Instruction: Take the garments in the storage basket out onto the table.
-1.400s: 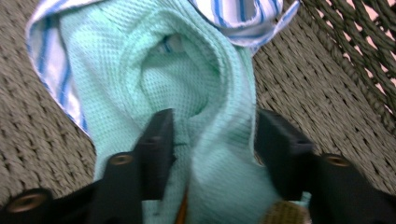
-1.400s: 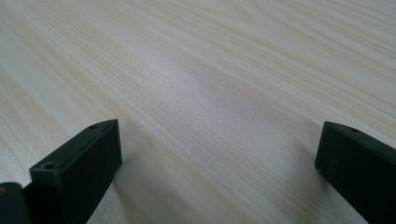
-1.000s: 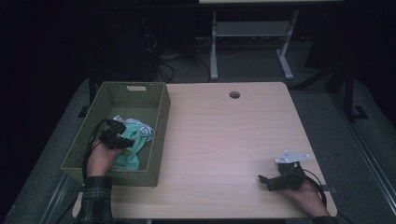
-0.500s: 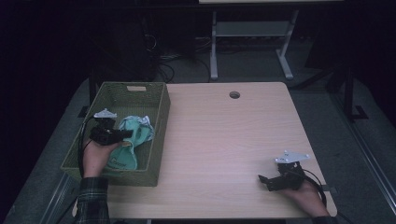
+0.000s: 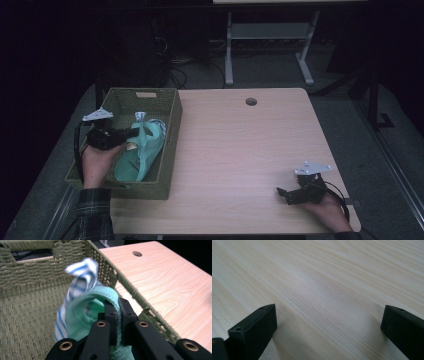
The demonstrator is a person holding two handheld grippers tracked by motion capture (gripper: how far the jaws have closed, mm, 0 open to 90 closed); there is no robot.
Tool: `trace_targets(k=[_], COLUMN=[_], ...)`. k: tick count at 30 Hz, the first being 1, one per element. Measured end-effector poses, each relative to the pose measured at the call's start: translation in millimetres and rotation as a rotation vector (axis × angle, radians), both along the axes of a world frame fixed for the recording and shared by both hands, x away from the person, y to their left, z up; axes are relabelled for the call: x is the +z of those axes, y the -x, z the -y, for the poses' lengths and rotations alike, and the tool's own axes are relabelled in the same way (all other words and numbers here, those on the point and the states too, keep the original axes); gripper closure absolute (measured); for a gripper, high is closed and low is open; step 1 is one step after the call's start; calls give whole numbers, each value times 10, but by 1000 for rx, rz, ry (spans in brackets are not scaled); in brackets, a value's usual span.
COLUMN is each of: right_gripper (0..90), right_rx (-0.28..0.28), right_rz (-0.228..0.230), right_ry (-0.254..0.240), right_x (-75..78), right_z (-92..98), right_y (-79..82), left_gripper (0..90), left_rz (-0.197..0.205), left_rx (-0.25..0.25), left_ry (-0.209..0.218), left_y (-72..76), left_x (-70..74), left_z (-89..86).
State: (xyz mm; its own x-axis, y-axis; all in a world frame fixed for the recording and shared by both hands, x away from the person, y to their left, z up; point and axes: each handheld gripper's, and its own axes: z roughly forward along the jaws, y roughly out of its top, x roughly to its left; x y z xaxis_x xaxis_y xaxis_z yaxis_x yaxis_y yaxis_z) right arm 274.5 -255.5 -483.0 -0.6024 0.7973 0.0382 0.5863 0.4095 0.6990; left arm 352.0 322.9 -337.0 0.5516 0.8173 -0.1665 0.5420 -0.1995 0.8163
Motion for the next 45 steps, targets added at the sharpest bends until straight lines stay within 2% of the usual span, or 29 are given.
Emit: trace_targets(k=[5, 11, 17, 19, 22, 29, 37, 45], right_gripper=[1, 1, 1, 1, 1, 1, 1, 1], right_rx=[-1, 0, 0, -1, 0, -1, -1, 0], right_rz=[-1, -1, -1, 0, 0, 0, -1, -1], right_ry=[0, 0, 0, -1, -1, -1, -1, -1], right_x=[0, 0, 0, 0, 0, 0, 0, 0], right_z=[0, 0, 0, 0, 0, 0, 0, 0], right_y=[0, 0, 0, 0, 0, 0, 0, 0], left_gripper=[863, 862, 862, 862, 862, 862, 862, 862], left_rz=[12, 25, 39, 46, 51, 77, 129, 176], left_rx=[-7, -12, -31, -43, -44, -55, -103, -161], left_ry=[3, 31, 32, 43, 30, 40, 59, 50], left_y=[4, 23, 37, 40, 43, 63, 96, 93], left_x=[97, 261, 424, 478, 543, 714, 962, 1191], left_z=[9, 15, 50, 65, 87, 119, 269, 510])
